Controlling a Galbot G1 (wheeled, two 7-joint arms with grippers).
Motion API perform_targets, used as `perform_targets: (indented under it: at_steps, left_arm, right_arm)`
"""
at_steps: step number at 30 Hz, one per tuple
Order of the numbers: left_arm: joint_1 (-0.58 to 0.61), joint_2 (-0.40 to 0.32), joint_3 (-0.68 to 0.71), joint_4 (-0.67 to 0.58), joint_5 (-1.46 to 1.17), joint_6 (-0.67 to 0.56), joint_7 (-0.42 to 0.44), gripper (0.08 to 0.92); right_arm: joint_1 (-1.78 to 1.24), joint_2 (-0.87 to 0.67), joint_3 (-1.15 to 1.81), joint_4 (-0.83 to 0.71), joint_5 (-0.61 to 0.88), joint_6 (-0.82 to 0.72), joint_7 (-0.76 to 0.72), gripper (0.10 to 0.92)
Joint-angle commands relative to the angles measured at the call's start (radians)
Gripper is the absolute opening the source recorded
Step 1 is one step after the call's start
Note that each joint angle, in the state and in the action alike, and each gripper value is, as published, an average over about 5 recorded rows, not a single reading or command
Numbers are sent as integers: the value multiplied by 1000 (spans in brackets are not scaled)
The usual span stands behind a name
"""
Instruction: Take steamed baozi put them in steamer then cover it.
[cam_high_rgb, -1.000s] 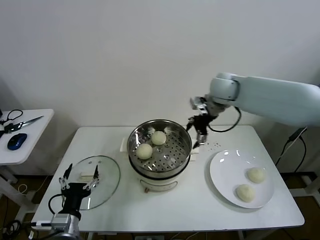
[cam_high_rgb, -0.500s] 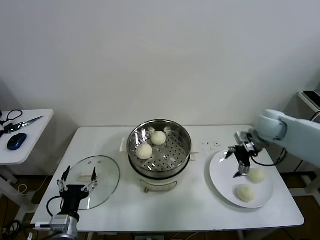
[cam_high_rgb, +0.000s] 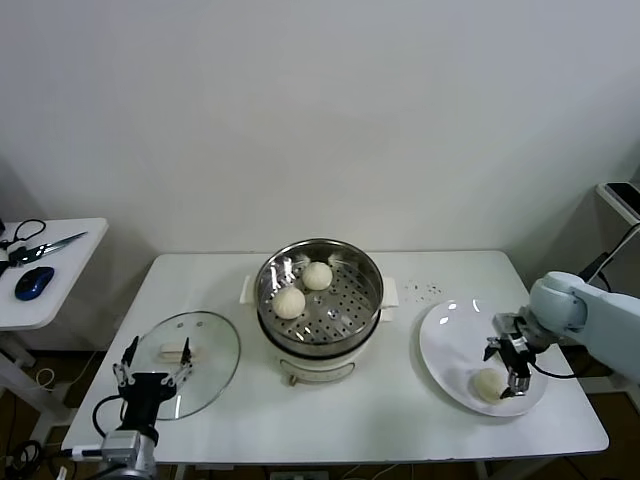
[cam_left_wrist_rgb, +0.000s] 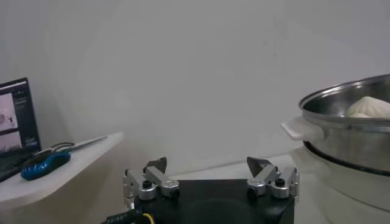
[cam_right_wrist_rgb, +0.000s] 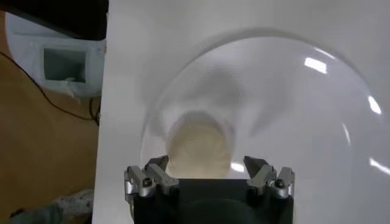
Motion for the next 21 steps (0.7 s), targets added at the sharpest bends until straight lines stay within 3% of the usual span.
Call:
perform_targets:
  at_steps: [1, 6, 14, 21]
  left_arm:
    - [1, -2, 0, 4, 3, 1, -1, 823]
    - [1, -3, 1, 5, 5, 0, -1, 823]
    - [2, -3, 5, 1, 9, 2, -1, 823]
    - [4, -3, 6, 2, 9, 1, -1, 823]
  right_arm:
    - [-84, 14, 54, -35, -44, 6, -4, 823]
    - [-71, 25, 43, -40, -39, 8, -8, 818]
    - [-41, 40, 29, -49, -28, 22, -9, 697]
    - [148, 64, -74, -64, 8, 123, -26, 665]
